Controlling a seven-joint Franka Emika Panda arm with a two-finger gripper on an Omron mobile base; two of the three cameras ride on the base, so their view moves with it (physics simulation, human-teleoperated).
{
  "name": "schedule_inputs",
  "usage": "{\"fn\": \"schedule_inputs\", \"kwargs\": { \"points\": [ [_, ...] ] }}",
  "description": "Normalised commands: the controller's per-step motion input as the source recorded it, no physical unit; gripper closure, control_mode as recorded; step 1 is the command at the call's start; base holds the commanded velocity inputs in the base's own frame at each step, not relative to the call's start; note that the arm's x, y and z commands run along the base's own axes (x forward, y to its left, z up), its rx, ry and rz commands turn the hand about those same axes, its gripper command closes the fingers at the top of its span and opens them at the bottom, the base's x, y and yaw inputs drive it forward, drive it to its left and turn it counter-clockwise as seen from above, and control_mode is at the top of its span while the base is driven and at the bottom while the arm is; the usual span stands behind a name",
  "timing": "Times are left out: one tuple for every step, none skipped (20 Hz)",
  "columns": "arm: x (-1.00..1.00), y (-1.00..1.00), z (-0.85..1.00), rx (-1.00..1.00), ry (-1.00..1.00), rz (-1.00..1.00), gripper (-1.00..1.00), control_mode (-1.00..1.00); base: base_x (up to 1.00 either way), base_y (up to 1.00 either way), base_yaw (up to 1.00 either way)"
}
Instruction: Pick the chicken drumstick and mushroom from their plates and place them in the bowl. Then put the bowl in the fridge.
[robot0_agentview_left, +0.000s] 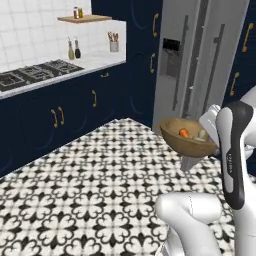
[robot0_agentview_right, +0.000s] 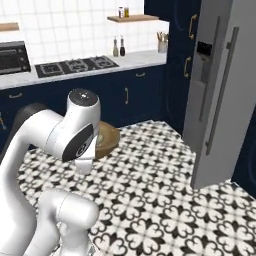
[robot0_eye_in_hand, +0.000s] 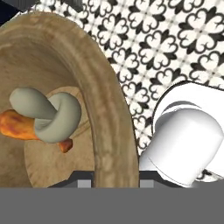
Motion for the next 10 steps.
{"fn": "schedule_inputs", "kwargs": {
  "points": [
    [0.00,0.00,0.00,0.00,0.00,0.00,1.00,1.00,1.00,1.00,-0.58],
    [0.00,0.00,0.00,0.00,0.00,0.00,1.00,1.00,1.00,1.00,-0.59],
    [0.00,0.00,0.00,0.00,0.00,0.00,1.00,1.00,1.00,1.00,-0.59],
    [0.00,0.00,0.00,0.00,0.00,0.00,1.00,1.00,1.00,1.00,-0.59],
    [0.00,0.00,0.00,0.00,0.00,0.00,1.00,1.00,1.00,1.00,-0.58],
    [0.00,0.00,0.00,0.00,0.00,0.00,1.00,1.00,1.00,1.00,-0.55],
    [0.00,0.00,0.00,0.00,0.00,0.00,1.00,1.00,1.00,1.00,-0.55],
    [0.00,0.00,0.00,0.00,0.00,0.00,1.00,1.00,1.00,1.00,-0.53],
    [0.00,0.00,0.00,0.00,0.00,0.00,1.00,1.00,1.00,1.00,-0.48],
    [0.00,0.00,0.00,0.00,0.00,0.00,1.00,1.00,1.00,1.00,-0.50]
  ]
}}
